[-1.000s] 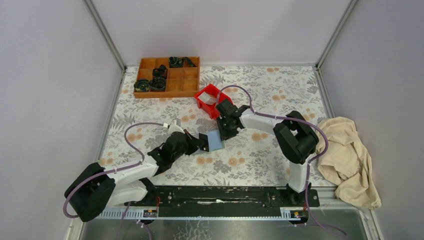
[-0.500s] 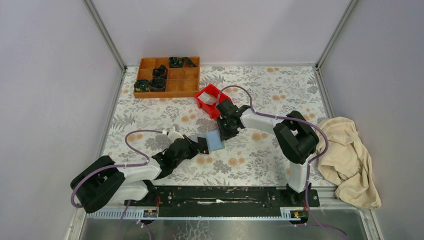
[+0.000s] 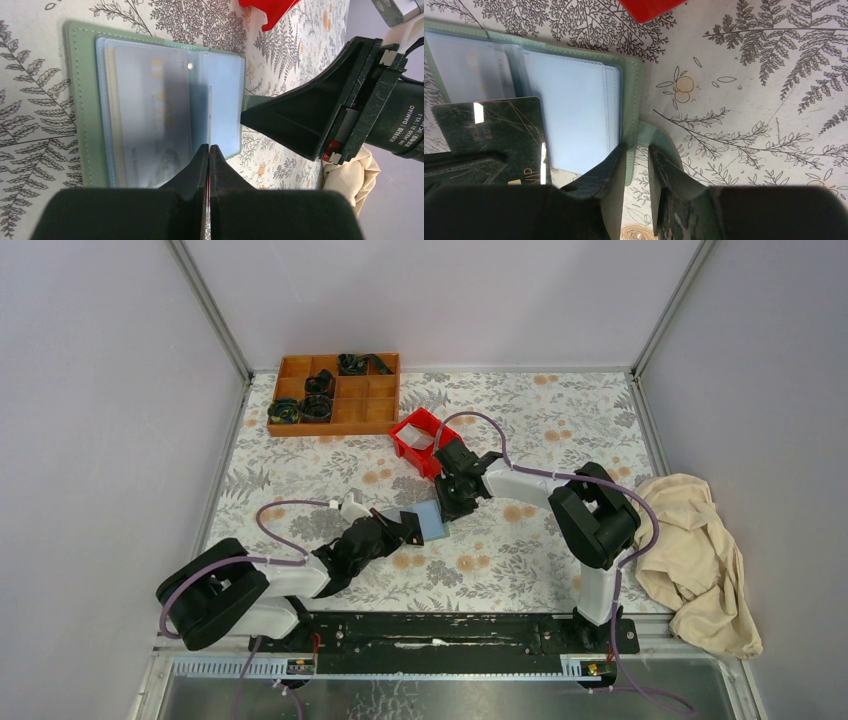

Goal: Put the credit cards into the card holder
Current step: Insert the credit card into the card holder.

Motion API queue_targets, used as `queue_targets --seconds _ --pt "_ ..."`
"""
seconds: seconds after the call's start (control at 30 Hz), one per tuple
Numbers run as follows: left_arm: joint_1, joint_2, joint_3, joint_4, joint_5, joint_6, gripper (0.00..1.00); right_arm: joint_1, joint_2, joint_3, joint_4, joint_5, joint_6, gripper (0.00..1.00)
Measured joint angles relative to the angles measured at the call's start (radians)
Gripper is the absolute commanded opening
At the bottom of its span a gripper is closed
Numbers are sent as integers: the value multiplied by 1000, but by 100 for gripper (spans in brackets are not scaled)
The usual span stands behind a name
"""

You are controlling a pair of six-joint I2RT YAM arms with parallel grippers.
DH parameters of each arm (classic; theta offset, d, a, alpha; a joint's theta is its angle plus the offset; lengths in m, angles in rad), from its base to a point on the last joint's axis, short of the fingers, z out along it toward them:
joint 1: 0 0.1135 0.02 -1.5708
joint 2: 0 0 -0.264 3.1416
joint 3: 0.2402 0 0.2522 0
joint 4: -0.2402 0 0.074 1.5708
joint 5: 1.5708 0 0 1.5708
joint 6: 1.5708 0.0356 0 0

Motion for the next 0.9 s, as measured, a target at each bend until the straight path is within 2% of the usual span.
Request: queue_targets --seconds 0.27,0.7,0.9 --pt "-6 40 -1 37 -9 0 0 0 0 0 0 0 0 30" --pt "-10 -2 -29 40 -57 -11 0 0 0 0 -4 -9 -3 30" --pt "-10 42 -29 60 -57 -11 0 0 0 0 -9 -16 -10 30"
